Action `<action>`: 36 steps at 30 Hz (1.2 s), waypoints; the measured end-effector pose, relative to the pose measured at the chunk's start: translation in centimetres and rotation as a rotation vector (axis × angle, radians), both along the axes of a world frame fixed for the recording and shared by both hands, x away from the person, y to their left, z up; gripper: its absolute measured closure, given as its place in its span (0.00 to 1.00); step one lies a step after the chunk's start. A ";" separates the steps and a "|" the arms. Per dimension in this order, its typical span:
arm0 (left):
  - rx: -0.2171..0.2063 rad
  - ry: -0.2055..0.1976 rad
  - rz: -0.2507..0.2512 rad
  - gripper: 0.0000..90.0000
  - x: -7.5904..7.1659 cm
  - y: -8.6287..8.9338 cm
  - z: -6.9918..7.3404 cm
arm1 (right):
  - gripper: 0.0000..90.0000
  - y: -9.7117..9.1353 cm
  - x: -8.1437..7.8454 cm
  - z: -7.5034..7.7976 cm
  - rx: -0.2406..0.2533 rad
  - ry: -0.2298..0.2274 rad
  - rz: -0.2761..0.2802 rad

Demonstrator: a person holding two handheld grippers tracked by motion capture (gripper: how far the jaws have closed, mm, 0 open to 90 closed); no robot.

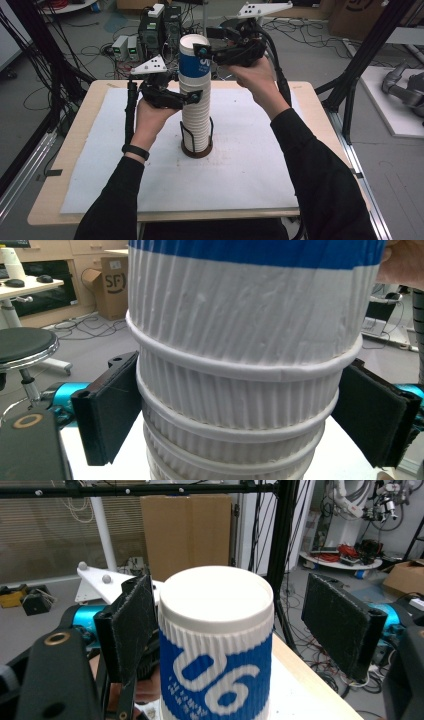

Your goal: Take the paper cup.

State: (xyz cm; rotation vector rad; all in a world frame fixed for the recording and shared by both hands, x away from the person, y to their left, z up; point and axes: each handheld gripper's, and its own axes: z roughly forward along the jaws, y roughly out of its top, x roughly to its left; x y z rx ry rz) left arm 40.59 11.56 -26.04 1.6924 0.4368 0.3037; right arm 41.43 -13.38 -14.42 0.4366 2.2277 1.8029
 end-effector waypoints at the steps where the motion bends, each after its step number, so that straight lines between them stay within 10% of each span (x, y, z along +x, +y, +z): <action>1: 0.000 0.000 0.000 0.13 0.0 0.0 0.0 | 0.24 0.3 0.1 0.0 0.000 0.011 0.000; 15: -0.005 0.001 -0.003 0.13 0.0 0.0 0.0 | 0.34 1.6 0.6 -0.4 -0.027 0.054 0.035; 36: -0.002 0.001 -0.006 0.13 0.0 0.0 0.0 | 0.35 0.7 -0.9 2.7 0.049 -0.047 0.035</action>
